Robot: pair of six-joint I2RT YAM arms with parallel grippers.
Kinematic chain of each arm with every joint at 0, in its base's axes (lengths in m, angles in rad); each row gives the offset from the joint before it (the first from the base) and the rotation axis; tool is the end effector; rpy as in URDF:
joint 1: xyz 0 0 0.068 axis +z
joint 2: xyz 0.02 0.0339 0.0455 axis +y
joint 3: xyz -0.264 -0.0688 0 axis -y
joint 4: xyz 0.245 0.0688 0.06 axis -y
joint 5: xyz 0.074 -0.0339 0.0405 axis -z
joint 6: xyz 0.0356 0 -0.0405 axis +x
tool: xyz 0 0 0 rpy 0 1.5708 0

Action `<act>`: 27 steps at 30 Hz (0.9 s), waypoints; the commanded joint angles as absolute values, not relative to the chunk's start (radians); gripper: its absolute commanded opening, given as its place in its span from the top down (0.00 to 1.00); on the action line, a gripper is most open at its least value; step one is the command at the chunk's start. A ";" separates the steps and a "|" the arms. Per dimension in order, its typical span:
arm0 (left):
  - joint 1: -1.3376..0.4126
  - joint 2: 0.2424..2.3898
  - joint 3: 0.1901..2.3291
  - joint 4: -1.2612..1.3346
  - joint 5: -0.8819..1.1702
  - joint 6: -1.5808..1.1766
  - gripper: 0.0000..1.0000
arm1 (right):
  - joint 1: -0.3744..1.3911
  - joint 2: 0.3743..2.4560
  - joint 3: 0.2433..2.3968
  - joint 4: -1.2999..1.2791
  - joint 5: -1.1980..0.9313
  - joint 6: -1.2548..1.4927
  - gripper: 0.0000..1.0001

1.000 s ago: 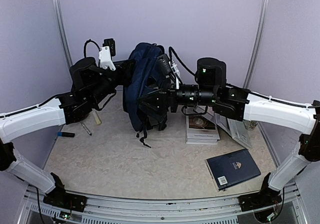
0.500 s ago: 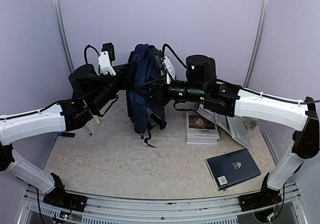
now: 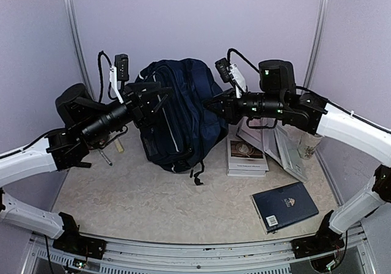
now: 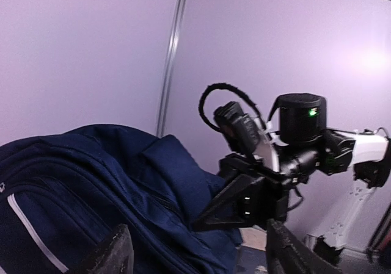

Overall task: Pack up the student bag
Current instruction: Pass from the left arm to the right, then pass from the right arm to the left

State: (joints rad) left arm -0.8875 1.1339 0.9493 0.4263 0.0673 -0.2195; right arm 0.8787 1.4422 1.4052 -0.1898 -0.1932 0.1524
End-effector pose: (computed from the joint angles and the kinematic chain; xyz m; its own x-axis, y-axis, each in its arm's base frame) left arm 0.1664 -0.2082 0.3929 -0.0300 -0.3073 -0.9511 0.8283 0.5250 -0.1957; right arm 0.2113 0.2656 0.4017 -0.2747 -0.0979 -0.9565 -0.8430 0.5029 0.1906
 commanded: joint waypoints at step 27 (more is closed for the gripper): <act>-0.612 1.150 1.512 -0.625 0.702 0.165 0.04 | 1.010 1.593 1.996 -1.093 -0.718 -0.695 1.00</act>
State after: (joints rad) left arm -0.6212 1.1534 1.5345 -0.5789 0.4221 0.0883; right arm 1.0126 1.6279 1.9903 -1.0752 -0.7025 -0.5766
